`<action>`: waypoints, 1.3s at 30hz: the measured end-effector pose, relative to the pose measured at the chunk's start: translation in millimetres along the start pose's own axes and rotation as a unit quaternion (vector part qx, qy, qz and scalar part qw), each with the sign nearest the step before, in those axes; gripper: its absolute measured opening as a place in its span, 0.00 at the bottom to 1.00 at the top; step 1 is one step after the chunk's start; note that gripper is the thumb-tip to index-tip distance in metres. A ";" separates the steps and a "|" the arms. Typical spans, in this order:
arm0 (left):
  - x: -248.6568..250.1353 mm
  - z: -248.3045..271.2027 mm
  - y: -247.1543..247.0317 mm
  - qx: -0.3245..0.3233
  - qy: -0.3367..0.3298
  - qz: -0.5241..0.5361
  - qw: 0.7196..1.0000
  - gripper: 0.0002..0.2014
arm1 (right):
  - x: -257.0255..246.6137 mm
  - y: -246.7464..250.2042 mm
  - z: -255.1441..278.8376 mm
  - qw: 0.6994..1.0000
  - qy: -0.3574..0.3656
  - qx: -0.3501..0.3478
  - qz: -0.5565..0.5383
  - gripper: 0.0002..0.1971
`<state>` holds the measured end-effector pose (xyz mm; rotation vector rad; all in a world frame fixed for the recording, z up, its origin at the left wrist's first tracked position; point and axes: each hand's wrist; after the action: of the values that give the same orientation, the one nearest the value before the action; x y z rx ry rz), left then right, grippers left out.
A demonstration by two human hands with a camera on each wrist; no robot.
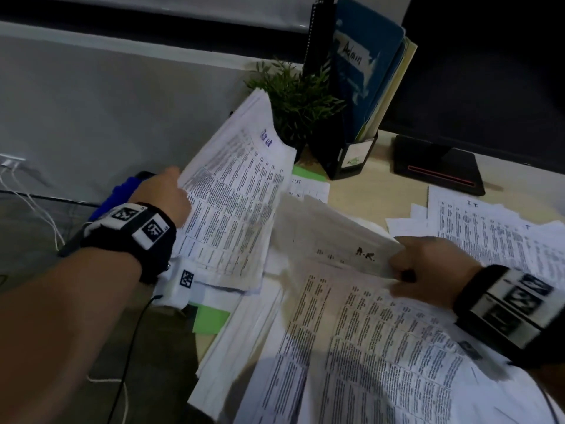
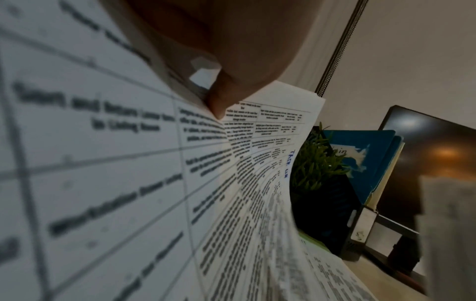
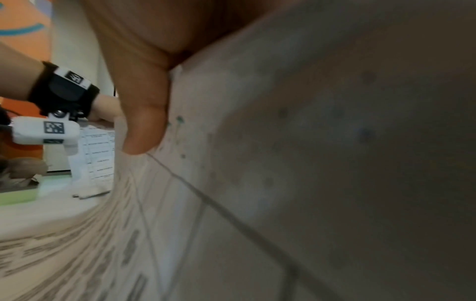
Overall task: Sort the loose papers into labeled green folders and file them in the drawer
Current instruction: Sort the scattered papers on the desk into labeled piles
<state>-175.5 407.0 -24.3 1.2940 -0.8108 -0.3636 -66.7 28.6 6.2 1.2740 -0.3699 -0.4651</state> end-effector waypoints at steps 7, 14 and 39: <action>0.5 5.8 3.0 0.000 -0.006 0.011 1.000 0.12 | -5.8 8.7 47.6 0.991 0.087 0.103 -0.019 0.24; 3.1 12.7 -1.1 0.005 0.000 0.053 0.999 0.12 | -16.2 19.9 77.4 0.967 0.187 0.169 -0.027 0.15; 13.4 7.5 -85.8 -0.182 0.063 0.044 0.980 0.27 | -0.7 14.9 75.0 0.947 0.250 0.200 -0.030 0.13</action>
<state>-155.1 370.0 -100.5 0.9273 -0.6556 -0.3382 -103.7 -29.2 39.8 1.7454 0.0117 -0.1024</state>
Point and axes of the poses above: each hand's wrist, its own z-axis away from the middle knuckle, its own y-axis out of the back of the hand, x = y × z, and after that the axes turned 2 degrees about y, right-handed
